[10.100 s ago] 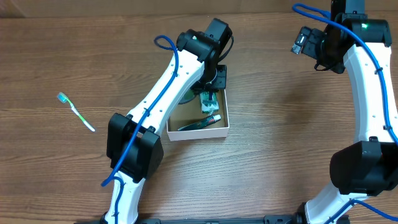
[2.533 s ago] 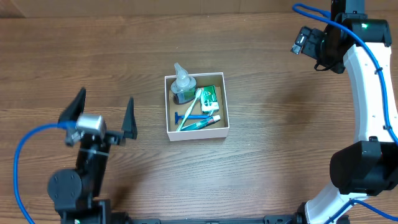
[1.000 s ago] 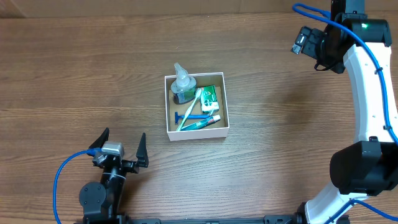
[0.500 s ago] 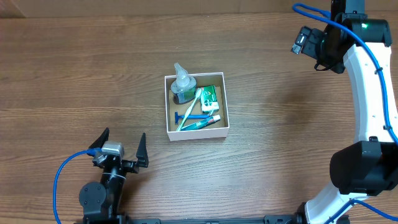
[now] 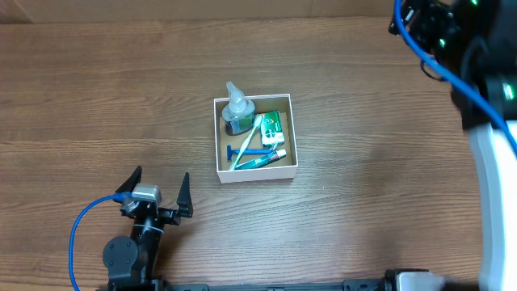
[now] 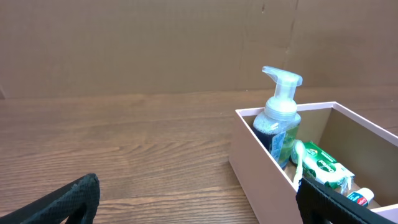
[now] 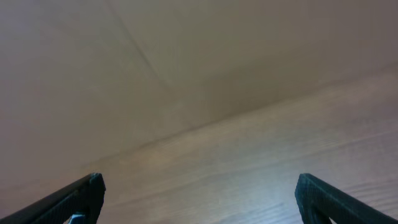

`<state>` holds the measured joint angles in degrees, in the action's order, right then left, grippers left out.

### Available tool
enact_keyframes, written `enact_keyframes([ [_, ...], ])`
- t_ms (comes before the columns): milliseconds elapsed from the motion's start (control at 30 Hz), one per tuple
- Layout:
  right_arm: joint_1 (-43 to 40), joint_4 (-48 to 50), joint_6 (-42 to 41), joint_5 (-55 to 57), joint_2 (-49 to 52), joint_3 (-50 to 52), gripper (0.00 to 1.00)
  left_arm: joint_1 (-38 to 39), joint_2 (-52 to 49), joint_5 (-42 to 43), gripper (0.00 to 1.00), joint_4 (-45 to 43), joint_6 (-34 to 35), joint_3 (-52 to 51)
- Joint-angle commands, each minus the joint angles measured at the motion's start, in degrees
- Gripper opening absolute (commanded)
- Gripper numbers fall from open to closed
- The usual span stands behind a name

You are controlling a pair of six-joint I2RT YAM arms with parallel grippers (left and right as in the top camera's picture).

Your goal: Pack container

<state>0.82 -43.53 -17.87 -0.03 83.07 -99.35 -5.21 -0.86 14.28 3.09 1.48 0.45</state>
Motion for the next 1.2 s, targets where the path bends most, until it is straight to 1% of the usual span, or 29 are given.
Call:
enact_keyframes([
  [0, 0.6, 5.7, 0.3, -0.1, -9.8, 12.2, 1.0, 0.4, 0.6, -0.7, 1.0, 0.0, -0.7, -0.2],
  [133, 0.6, 13.0, 0.4, 0.0, -23.6, 27.2, 1.0, 0.4, 0.6, -0.7, 1.0, 0.0, -0.7, -0.2],
  [300, 0.4, 26.4, 2.4, -0.1, -41.1, 47.7, 1.0, 0.4, 0.6, -0.7, 1.0, 0.0, -0.7, -0.2],
  [367, 0.4, 31.8, 3.2, 0.0, -47.5, 56.0, 1.0, 0.4, 0.6, -0.7, 1.0, 0.0, -0.7, -0.2],
  [533, 0.4, 40.9, 3.1, -1.7, -62.5, 75.0, 1.0, 0.4, 0.6, -0.7, 1.0, 0.0, -0.7, -0.2],
  [600, 0.4, 45.0, 3.1, -1.5, -66.9, 81.1, 1.0, 0.4, 0.6, -0.7, 1.0, 0.0, -0.7, -0.2],
  [733, 0.4, 48.9, 2.9, -1.8, -73.0, 90.2, 1.0, 0.4, 0.6, -0.7, 1.0, 0.0, -0.7, -0.2],
  [1000, 0.4, 47.2, 3.0, -1.7, -82.4, 95.3, 1.0, 0.4, 0.6, -0.7, 1.0, 0.0, -0.7, -0.2],
  [1167, 0.5, 45.8, 3.2, -1.6, -82.9, 98.2, 1.0, 0.4, 0.6, -0.7, 1.0, 0.0, -0.7, -0.2],
])
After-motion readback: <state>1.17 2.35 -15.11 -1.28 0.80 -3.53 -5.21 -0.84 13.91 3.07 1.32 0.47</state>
